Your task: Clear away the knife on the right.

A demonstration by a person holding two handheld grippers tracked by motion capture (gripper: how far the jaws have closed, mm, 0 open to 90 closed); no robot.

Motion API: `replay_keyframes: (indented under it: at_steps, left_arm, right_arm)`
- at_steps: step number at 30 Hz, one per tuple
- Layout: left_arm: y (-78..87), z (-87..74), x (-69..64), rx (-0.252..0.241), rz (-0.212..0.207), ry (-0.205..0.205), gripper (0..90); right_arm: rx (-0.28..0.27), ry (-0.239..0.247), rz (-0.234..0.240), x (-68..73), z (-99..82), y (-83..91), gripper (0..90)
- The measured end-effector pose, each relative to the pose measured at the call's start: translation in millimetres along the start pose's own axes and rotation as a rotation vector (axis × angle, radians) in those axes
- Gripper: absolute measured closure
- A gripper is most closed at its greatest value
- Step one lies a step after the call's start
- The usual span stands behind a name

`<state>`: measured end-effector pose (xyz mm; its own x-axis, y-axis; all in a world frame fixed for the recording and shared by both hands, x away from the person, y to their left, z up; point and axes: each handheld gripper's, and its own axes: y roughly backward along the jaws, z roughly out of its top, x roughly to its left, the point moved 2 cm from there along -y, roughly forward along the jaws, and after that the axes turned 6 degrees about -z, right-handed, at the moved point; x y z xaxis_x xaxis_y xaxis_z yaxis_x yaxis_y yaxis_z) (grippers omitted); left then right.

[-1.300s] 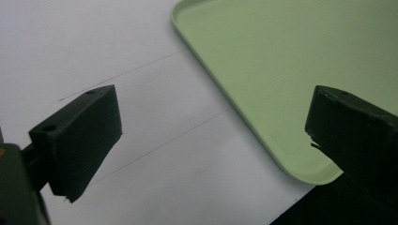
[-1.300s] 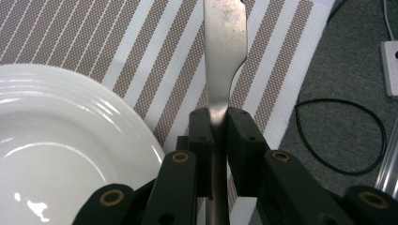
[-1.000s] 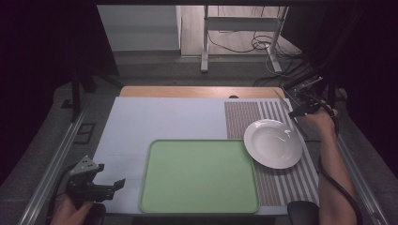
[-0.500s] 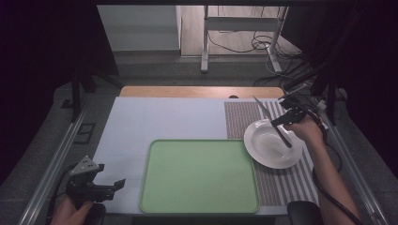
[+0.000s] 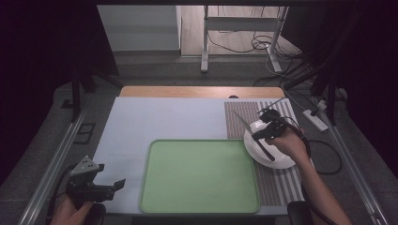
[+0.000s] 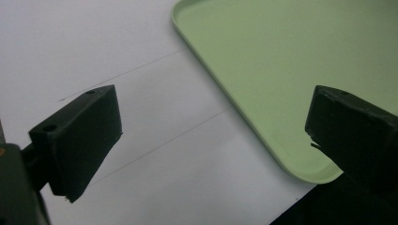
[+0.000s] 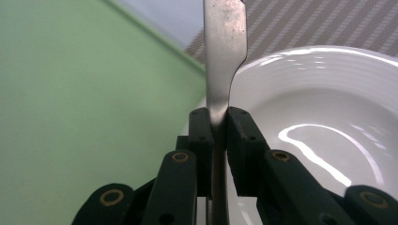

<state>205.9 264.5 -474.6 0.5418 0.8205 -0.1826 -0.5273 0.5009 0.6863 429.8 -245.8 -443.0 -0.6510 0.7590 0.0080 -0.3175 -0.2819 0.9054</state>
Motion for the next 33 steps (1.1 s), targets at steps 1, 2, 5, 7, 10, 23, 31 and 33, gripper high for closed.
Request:
replay_keyframes:
  at_steps: [1, 2, 5, 7, 10, 23, 31, 33]
  left_arm:
    - [0.0, 0.0, 0.0, 0.0, 0.0, 0.0, 4.2]
    - [0.1, 0.0, 0.1, -0.001, 0.0, 0.0, 4.2]
    - [0.1, 0.0, 0.1, -0.001, -0.001, 0.001, 4.3]
    - [0.0, 0.0, 0.0, 0.0, 0.0, 0.0, 4.2]
    - [0.0, 0.0, 0.1, 0.0, -0.001, 0.001, 4.3]
    - [-0.1, 0.1, -0.3, 0.001, 0.0, -0.003, 4.3]
    - [-0.3, 0.1, -0.5, 0.002, 0.002, -0.004, 4.3]
    - [-0.3, 0.1, -0.4, 0.003, 0.001, -0.004, 4.3]
  right_arm:
    - [0.008, 0.006, 0.011, 5.6, -0.3, -0.9, 81.0]
    - [0.007, 0.015, 0.017, 11.1, -0.7, -2.3, 81.0]
    - [0.02, 0.038, 0.032, 27.2, -1.4, -6.5, 81.0]
    - [0.022, 0.056, 0.044, 37.0, -1.5, -9.0, 81.0]
    - [0.037, 0.074, 0.063, 52.5, -2.2, -13.6, 81.0]
    - [0.171, 0.119, 0.099, 88.0, -19.1, -57.9, 80.9]
    - [0.163, 0.122, 0.145, 94.7, -22.1, -62.4, 79.3]
    - [0.136, 0.125, 0.162, 95.2, -18.7, -60.6, 76.0]
